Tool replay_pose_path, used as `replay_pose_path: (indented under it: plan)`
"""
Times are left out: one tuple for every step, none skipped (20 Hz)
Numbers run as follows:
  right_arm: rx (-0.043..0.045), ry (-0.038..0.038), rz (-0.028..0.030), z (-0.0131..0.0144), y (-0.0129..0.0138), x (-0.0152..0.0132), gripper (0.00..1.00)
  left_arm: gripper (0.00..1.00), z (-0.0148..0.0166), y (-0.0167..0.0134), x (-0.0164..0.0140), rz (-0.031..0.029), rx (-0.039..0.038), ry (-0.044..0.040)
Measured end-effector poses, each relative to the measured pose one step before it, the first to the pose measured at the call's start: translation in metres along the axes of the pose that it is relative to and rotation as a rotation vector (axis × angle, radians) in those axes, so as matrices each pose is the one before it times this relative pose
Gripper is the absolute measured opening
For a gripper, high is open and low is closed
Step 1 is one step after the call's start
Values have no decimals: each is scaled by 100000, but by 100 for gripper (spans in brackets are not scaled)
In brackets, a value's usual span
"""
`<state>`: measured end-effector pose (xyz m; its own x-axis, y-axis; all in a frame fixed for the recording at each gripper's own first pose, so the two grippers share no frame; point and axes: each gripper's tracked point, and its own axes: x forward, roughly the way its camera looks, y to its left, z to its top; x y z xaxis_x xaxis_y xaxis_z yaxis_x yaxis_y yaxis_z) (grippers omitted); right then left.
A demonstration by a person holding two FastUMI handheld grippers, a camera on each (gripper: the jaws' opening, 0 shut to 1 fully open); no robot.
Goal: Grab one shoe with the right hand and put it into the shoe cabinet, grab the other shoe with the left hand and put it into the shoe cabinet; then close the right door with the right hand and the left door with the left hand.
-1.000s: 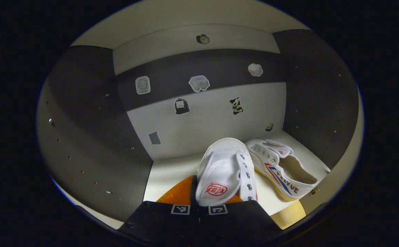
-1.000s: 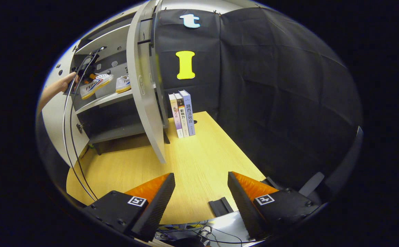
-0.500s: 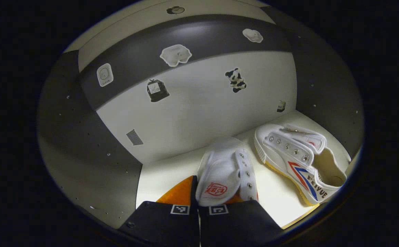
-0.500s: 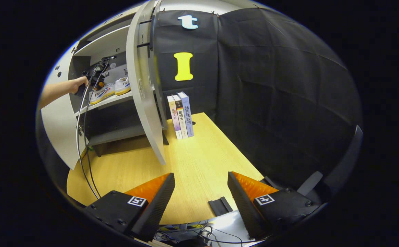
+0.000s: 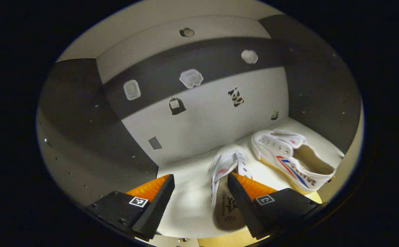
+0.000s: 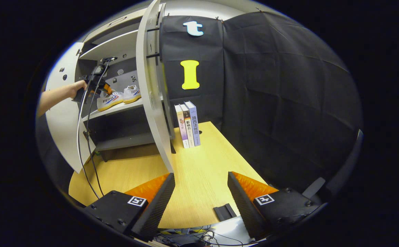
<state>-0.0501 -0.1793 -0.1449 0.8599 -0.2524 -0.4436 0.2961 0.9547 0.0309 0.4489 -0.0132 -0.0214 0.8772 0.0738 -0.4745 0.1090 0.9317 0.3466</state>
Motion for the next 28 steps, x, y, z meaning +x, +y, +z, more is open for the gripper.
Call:
replay_pose_path:
  plan:
    - [-207, -948, 487, 462, -84, 77, 99, 97, 177, 51, -2181, -1141, -1424, -3482]
    - [-89, -752, 710, 565, -43, -26, 99, 100, 347, 38, -2152, -536, -2095, -4368]
    - [-225, -1092, 773, 585, -40, -59, 98, 96, 235, -123, -2205, -1092, -2532, -3584]
    - [-351, -1284, 387, 671, -146, 43, 99, 96, 246, -289, -2343, -969, -2505, -3531]
    - [-446, -1365, 394, 710, -142, 9, 98, 97, 363, -78, -2356, -367, -2244, -3952]
    - [-193, -1006, 384, 665, -128, -8, 98, 97, 429, -84, -2282, 131, -2081, -3905]
    - [1, -925, 352, 675, 16, 144, 98, 96, 34, -34, -2202, 342, -1963, -3212]
    - [202, -1230, 294, 846, -61, 92, 98, 96, 61, 43, -2252, 840, -1867, -2867]
    - [407, -1292, 155, 762, -42, 21, 99, 96, -311, 157, -2018, 1504, -1640, -1850]
    - [442, -1364, 389, 814, 11, 119, 98, 96, -436, 114, -2129, 983, -1376, -1229]
    - [300, -1224, 220, 760, 12, 173, 99, 96, -489, 6, -1759, 1031, -1282, -1335]
    - [226, -1362, 232, 880, 25, 206, 98, 96, -425, -10, -1745, 538, -870, -1298]
    - [51, -1511, 448, 842, 143, 267, 98, 96, -578, -51, -1543, 747, -26, -1026]
    - [71, -1424, 313, 851, 99, 278, 98, 96, -608, 49, -1575, 1060, 446, -649]
    - [134, -1362, 407, 819, 136, 349, 98, 97, -918, -109, -1278, 1103, 48, 110]
    - [172, -1523, 280, 820, 82, 353, 98, 96, -1203, -361, -1479, 621, -364, 1125]
    - [312, -1529, 216, 820, 105, 302, 98, 96, -1601, -514, -1442, 694, -706, 2339]
    - [682, -1941, 509, 794, 201, 290, 98, 97, -1975, -661, -1529, -162, -786, 3051]
    - [556, -1887, 777, 840, 255, 356, 98, 97, -1528, -625, -1459, -6, -581, 1552]
    - [97, -881, 793, 434, 247, 347, 98, 97, -1186, -376, -1214, 419, 393, 138]
    - [-254, -628, 1082, 225, 230, 371, 98, 96, -1069, -233, -914, 1060, 1277, -537]
    - [-784, -702, 1108, 382, 317, 378, 99, 96, -887, -213, -866, 825, 888, -248]
    - [-1088, -538, 1028, 372, 240, 295, 99, 97, -828, -535, -599, -436, 259, -183]
    - [-914, -764, 733, 420, 158, 280, 99, 96, -762, -694, -600, -1004, -786, 456]
    - [-608, -1189, 522, 634, 179, 285, 99, 96, -660, -504, -409, -927, -1036, 195]
    - [-286, -1213, 297, 652, 54, 209, 100, 97, -446, -430, -293, -799, -1023, 606]
    - [20, -1376, 91, 738, -52, 231, 99, 96, -314, -338, -89, -992, -600, 404]
    - [259, -1307, 455, 764, -64, 241, 100, 97, -296, -169, -83, -200, -70, 391]
